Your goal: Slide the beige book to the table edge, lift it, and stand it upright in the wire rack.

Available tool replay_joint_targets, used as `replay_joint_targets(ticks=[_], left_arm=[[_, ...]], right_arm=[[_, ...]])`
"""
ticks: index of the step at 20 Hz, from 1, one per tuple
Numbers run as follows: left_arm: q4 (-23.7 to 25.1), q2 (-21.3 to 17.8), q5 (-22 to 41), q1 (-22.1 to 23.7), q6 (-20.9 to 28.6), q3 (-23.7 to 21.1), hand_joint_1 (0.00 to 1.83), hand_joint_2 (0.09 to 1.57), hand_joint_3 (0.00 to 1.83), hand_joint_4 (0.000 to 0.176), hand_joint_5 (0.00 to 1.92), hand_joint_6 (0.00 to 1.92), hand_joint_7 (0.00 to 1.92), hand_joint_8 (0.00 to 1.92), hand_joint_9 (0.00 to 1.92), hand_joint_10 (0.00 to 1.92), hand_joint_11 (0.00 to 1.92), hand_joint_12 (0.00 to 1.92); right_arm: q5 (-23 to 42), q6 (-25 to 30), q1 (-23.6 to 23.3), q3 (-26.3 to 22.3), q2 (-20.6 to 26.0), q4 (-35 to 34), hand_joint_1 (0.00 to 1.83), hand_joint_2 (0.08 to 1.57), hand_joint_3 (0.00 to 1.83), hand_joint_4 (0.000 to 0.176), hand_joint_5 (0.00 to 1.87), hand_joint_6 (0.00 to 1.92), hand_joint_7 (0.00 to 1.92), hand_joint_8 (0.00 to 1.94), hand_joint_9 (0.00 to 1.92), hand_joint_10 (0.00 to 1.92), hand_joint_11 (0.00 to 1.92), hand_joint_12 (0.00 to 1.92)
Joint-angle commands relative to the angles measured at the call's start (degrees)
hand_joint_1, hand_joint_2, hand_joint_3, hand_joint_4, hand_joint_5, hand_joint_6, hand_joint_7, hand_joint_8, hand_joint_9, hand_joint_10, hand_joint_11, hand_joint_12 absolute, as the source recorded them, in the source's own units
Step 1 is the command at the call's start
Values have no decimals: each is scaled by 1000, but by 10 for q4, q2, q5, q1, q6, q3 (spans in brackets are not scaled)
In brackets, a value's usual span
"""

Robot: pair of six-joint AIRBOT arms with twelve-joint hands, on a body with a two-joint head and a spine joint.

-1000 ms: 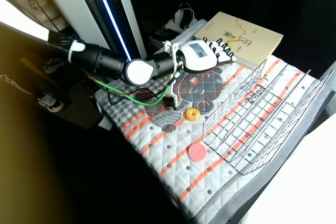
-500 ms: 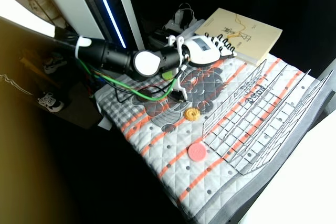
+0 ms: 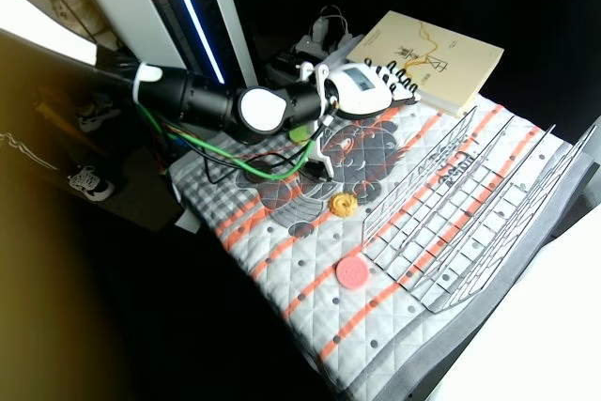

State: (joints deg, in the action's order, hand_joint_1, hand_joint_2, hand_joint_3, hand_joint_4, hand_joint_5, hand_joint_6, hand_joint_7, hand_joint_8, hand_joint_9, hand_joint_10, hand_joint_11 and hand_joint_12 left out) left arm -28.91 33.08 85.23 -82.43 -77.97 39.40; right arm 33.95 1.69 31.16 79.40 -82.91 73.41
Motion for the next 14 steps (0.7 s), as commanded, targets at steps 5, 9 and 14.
replay_joint_targets(ticks=[5, 9, 14], left_arm=[[-10, 1, 63, 3, 6, 2, 428, 949, 0, 176, 0, 0, 0, 0, 0, 0, 0, 0], [-10, 2, 61, 4, 6, 2, 403, 948, 0, 176, 0, 0, 0, 0, 0, 0, 0, 0], [-17, 10, 62, 4, 11, 2, 431, 938, 0, 176, 10, 3, 0, 0, 0, 0, 0, 0]], right_arm=[[27, 1, -27, -28, 29, 7, 0, 1405, 0, 0, 187, 0, 151, 0, 164, 0, 127, 138], [28, 1, -50, -50, 53, 25, 0, 1392, 0, 0, 196, 4, 157, 2, 155, 0, 122, 136], [47, 1, -62, -70, 86, 18, 0, 1371, 0, 0, 184, 0, 151, 0, 153, 0, 93, 127]])
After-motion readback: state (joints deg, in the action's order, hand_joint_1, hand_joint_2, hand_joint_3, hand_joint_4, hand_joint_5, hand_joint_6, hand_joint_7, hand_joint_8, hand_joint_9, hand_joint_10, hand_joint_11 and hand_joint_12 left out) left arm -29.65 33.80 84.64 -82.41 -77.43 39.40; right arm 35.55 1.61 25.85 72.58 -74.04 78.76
